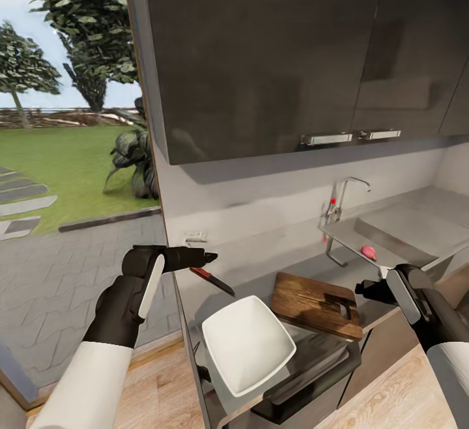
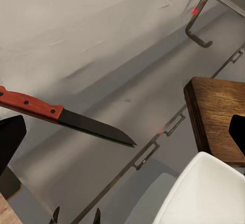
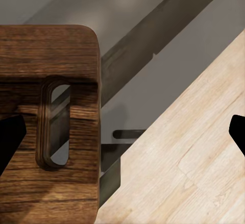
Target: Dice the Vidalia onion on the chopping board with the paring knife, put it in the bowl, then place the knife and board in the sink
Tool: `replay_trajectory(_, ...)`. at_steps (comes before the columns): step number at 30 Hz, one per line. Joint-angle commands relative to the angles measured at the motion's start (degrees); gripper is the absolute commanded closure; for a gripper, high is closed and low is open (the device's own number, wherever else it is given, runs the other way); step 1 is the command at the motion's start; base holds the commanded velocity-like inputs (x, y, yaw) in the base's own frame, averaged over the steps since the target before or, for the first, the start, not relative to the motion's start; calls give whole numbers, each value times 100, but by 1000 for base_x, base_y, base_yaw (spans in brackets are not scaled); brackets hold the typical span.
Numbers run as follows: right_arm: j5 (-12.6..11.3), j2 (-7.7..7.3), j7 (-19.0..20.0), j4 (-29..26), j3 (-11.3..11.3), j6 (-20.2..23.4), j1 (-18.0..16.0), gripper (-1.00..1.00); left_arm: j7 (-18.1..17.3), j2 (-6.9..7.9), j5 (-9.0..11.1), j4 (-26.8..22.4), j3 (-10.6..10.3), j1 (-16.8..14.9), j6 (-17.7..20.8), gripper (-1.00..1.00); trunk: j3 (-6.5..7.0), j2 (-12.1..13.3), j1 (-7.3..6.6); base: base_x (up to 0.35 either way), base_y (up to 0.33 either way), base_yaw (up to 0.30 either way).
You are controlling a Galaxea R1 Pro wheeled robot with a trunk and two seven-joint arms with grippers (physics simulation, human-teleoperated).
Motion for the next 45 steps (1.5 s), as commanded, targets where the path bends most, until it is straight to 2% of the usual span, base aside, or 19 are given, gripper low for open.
replay_trajectory(1,-61,-1,-51,-5,0,15,-3,-100,-8,-2,1,-3,3,-4,28,-100,-9,-9,3,0,0,0)
replay_trajectory(21,-61,-1,-49,-5,9,15,-3,-100,-8,-2,1,-3,3,-4,27,-100,-20,-9,3,0,0,0)
replay_trajectory(45,-61,-1,-49,-3,8,15,-3,-100,-8,-2,1,-3,3,-4,27,-100,-219,-9,3,0,0,0)
